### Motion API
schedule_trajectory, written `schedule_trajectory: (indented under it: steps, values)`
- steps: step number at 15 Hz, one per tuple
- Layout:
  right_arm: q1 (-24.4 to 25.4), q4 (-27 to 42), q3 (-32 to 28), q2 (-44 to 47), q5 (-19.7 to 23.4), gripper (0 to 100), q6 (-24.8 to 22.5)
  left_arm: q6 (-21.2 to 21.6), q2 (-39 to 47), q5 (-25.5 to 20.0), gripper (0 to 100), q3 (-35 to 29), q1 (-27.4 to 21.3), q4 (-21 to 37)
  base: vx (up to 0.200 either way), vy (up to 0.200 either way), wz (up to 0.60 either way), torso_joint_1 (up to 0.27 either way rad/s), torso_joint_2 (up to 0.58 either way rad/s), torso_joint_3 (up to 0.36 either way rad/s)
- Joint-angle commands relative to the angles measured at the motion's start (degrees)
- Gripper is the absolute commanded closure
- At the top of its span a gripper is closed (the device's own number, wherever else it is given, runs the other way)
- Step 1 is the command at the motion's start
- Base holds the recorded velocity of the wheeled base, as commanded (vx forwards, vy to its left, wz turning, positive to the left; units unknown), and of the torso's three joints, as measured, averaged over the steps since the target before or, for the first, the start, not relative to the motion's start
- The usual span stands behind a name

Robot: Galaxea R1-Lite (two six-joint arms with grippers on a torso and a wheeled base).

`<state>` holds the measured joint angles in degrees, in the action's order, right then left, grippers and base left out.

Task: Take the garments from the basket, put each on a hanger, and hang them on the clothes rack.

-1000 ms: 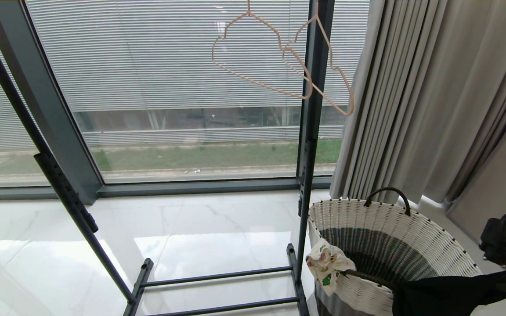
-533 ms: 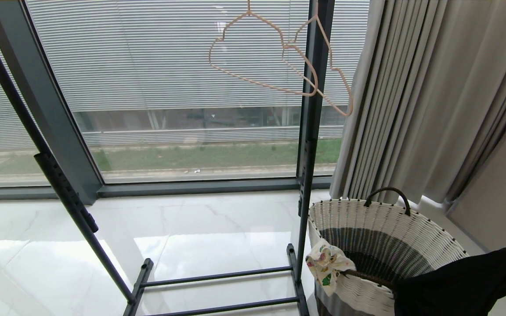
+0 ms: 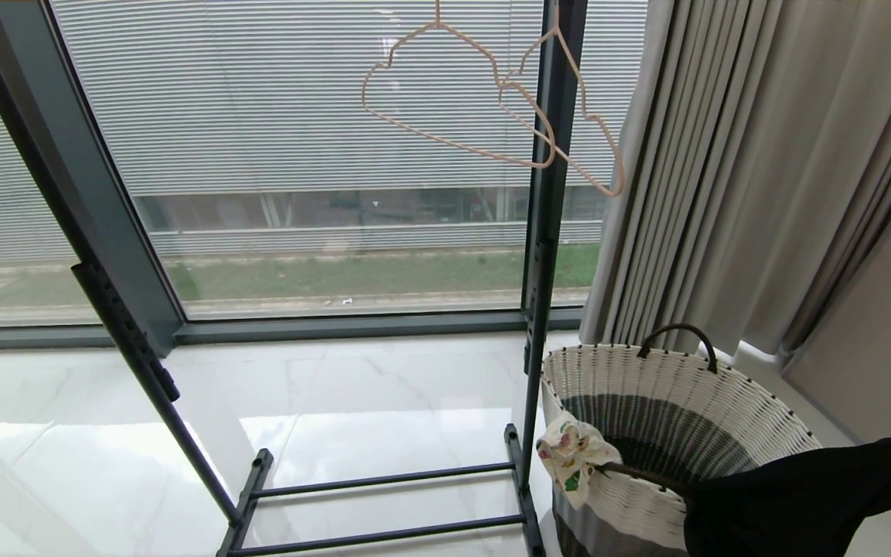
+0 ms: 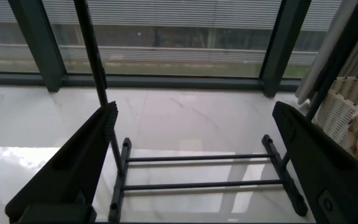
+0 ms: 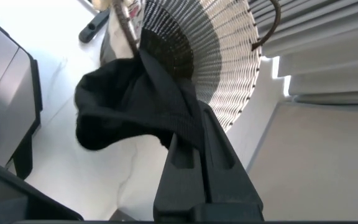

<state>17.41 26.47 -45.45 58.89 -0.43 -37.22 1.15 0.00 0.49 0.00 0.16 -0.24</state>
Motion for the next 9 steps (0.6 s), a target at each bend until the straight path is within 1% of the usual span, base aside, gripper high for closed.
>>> schedule_trajectory:
  steps: [1, 4, 8, 9]
  values:
    - [1.05, -0.01, -0.08, 0.08, -0.01, 100, -0.05, 0.00, 0.00, 0.04, 0, 0.00, 0.02, -0.02, -0.200, 0.000, 0.00, 0.002, 0.00, 0.007]
    - [3.25, -0.01, -0.17, 0.17, -0.10, 100, -0.14, 0.00, 0.00, 0.04, 0, 0.00, 0.02, -0.02, -0.200, 0.000, 0.00, -0.001, 0.00, 0.002]
    - [4.83, 0.08, -0.17, 0.35, -0.10, 100, -0.14, 0.00, 0.00, 0.04, 0, 0.00, 0.02, -0.02, -0.200, 0.000, 0.00, 0.002, 0.00, 0.004]
    - [5.09, -0.01, -0.26, 0.43, -0.10, 100, -0.14, 0.00, 0.00, 0.04, 0, 0.00, 0.02, -0.02, 0.000, 0.000, 0.00, 0.000, 0.00, 0.000]
